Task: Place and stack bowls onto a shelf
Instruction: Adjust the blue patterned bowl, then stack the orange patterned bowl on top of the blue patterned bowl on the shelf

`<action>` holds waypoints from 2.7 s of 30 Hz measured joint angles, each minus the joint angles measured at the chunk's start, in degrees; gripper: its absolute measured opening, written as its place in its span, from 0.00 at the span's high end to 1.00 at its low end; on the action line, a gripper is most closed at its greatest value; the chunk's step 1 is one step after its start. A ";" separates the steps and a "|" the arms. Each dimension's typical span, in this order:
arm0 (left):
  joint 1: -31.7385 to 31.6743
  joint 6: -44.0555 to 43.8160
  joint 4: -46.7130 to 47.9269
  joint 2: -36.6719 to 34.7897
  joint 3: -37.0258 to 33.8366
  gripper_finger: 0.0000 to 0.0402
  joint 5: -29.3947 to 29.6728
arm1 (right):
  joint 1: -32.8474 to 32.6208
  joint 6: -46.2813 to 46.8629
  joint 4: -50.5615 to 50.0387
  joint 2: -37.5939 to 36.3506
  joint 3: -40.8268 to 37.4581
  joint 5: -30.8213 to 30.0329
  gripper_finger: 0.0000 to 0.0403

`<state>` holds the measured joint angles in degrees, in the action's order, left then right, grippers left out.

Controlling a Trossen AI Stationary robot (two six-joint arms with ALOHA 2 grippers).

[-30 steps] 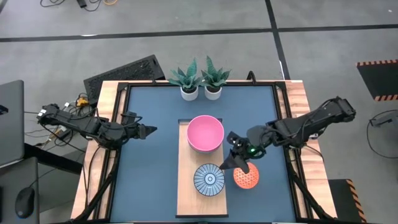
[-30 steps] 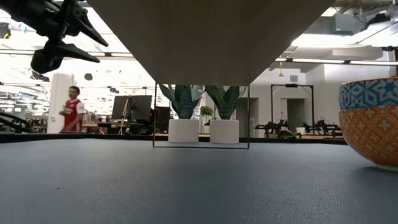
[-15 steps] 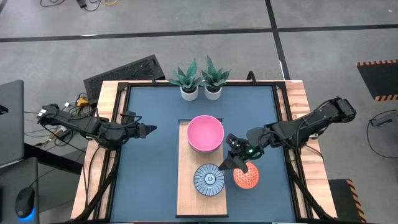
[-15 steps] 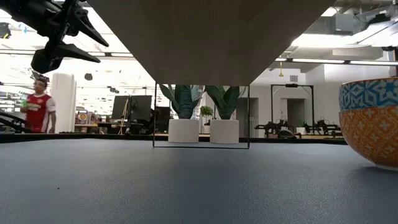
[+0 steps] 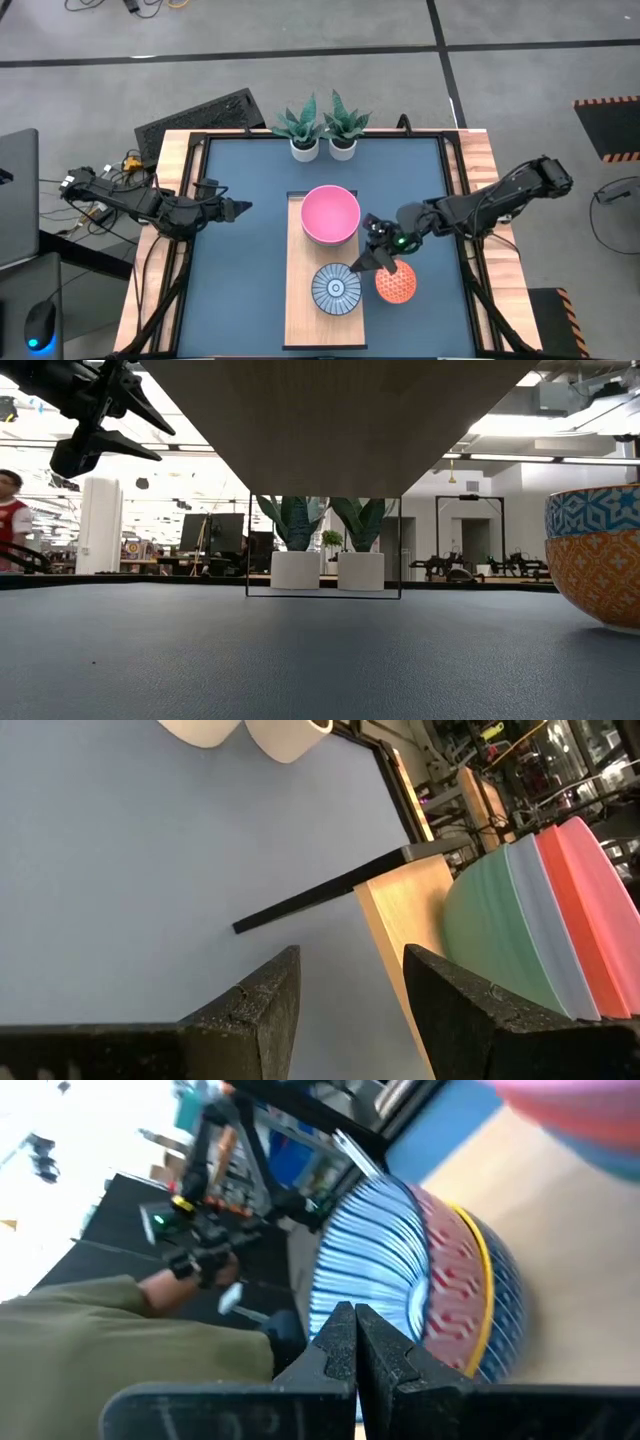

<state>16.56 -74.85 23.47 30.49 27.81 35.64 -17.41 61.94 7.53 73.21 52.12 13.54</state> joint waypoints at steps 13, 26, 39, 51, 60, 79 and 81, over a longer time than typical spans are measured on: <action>0.00 -0.68 -0.27 -0.01 0.00 0.59 0.22 | 1.81 2.74 2.63 4.49 0.09 0.29 0.96; 0.00 -0.16 -0.18 0.01 -0.01 0.59 0.07 | 1.81 3.80 4.09 4.83 2.30 -0.33 0.96; 0.00 0.81 -0.71 0.01 -0.01 0.59 -2.02 | -2.32 12.44 -46.55 -9.09 2.86 -12.70 0.91; 0.00 3.89 -0.95 0.01 -0.01 0.59 -1.84 | -7.71 8.75 -62.48 -1.94 2.78 -13.66 0.68; 0.00 4.13 -0.88 0.01 0.01 0.59 -1.97 | -9.00 -0.74 -57.94 5.87 2.80 -13.92 0.53; 0.00 3.89 0.25 -0.01 0.01 0.59 -1.99 | -9.59 -0.58 -58.07 8.95 2.73 -13.51 0.90; 0.00 3.89 0.26 0.01 0.01 0.59 -1.99 | -9.51 -0.13 -58.09 7.83 2.73 -13.48 0.90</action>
<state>16.56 -70.96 23.73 30.50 27.81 33.65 -26.92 61.81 -50.57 81.04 54.85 0.05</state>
